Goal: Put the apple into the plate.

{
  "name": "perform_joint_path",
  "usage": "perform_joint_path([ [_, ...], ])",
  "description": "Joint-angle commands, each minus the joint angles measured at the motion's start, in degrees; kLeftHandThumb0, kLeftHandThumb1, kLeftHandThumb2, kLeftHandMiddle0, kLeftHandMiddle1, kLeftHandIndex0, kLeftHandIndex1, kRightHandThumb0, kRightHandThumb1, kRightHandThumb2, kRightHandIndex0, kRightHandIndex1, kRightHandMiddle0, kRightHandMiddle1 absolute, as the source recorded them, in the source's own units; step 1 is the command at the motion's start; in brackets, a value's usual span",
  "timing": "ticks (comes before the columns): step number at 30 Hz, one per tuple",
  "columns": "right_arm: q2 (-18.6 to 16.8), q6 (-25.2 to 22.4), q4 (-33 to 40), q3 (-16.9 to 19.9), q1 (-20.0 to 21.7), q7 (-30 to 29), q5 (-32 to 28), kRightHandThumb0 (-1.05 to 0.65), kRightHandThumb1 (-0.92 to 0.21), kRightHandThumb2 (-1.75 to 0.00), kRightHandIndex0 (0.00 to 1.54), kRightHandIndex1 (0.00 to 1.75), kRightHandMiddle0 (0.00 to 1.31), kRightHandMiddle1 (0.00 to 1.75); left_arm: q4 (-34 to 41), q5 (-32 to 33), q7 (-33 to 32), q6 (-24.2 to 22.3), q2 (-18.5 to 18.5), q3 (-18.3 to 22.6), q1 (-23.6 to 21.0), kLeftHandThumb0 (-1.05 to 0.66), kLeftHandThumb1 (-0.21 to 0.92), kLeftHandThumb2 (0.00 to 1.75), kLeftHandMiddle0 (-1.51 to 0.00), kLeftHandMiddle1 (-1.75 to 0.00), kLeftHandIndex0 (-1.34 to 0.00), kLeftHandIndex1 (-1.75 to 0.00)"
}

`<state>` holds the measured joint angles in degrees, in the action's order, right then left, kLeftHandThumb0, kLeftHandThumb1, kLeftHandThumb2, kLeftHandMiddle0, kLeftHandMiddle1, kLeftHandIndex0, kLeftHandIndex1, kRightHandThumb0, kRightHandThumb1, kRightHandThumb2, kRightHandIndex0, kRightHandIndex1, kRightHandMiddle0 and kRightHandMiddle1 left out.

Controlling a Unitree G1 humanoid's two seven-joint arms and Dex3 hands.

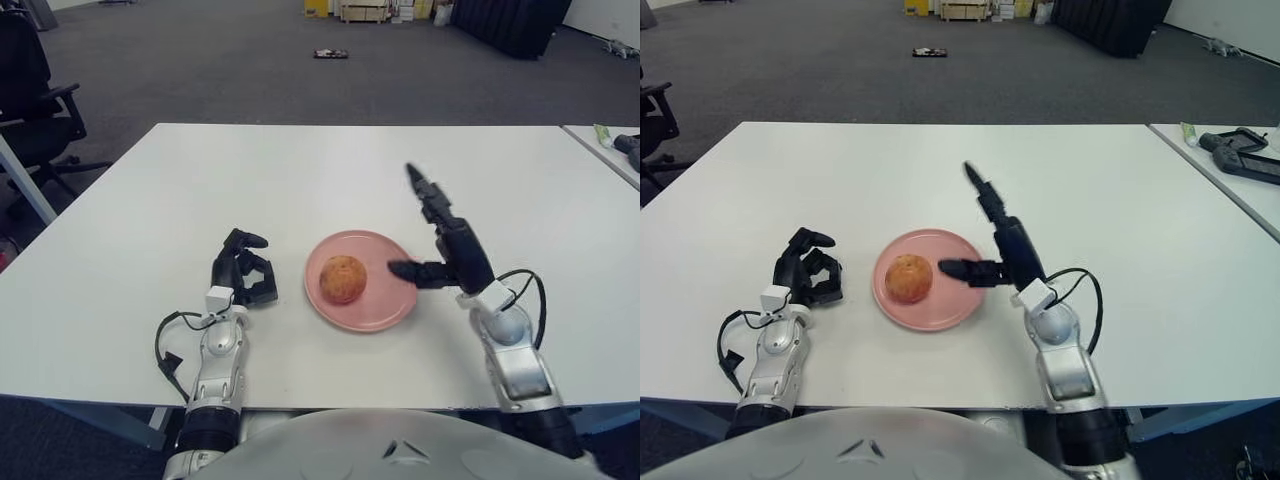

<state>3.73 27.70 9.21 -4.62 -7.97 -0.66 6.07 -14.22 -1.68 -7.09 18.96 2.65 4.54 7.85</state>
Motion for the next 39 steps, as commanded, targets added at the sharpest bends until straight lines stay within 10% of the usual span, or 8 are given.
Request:
perform_joint_path([
  [1, -6.3, 5.6, -3.9, 4.0, 0.0, -6.6, -4.0, -0.73, -0.71, -0.74, 0.23, 1.16, 0.09, 1.17, -1.7, -0.3, -0.6, -1.6, 0.3, -0.1, 1.4, -0.01, 0.12, 1.53, -0.74, -1.75, -0.59, -1.66],
  [5, -9.4, 8.9, -6.3, 7.1, -1.7, -10.5, -4.2, -0.51, -0.48, -1.09, 0.74, 1.62, 0.44, 1.63, -1.2, 0.5, 0.1, -1.4, 0.4, -0.1, 1.6, -0.01, 0.12, 1.53, -0.74, -1.75, -0.58, -1.68],
  [12, -12.4, 10.0, -9.0, 9.2, -3.5, -14.9, -3.0, -0.51, -0.25, -1.40, 1.14, 1.74, 0.66, 1.74, 0.1, 1.3, 0.7, -3.3, 0.3, -0.1, 1.9, -0.01, 0.15, 1.51, -0.71, -1.75, -0.56, -1.71],
  [39, -8.9, 7.7, -19.6, 9.3, -5.3, -6.5, -11.0, -0.55, -0.17, -1.50, 1.32, 1.75, 0.74, 1.75, 0.6, 2.6, 1.6, -5.1, 0.5, 0.1, 1.4, -0.01, 0.22, 1.45, -0.66, -1.75, -0.48, -1.74],
])
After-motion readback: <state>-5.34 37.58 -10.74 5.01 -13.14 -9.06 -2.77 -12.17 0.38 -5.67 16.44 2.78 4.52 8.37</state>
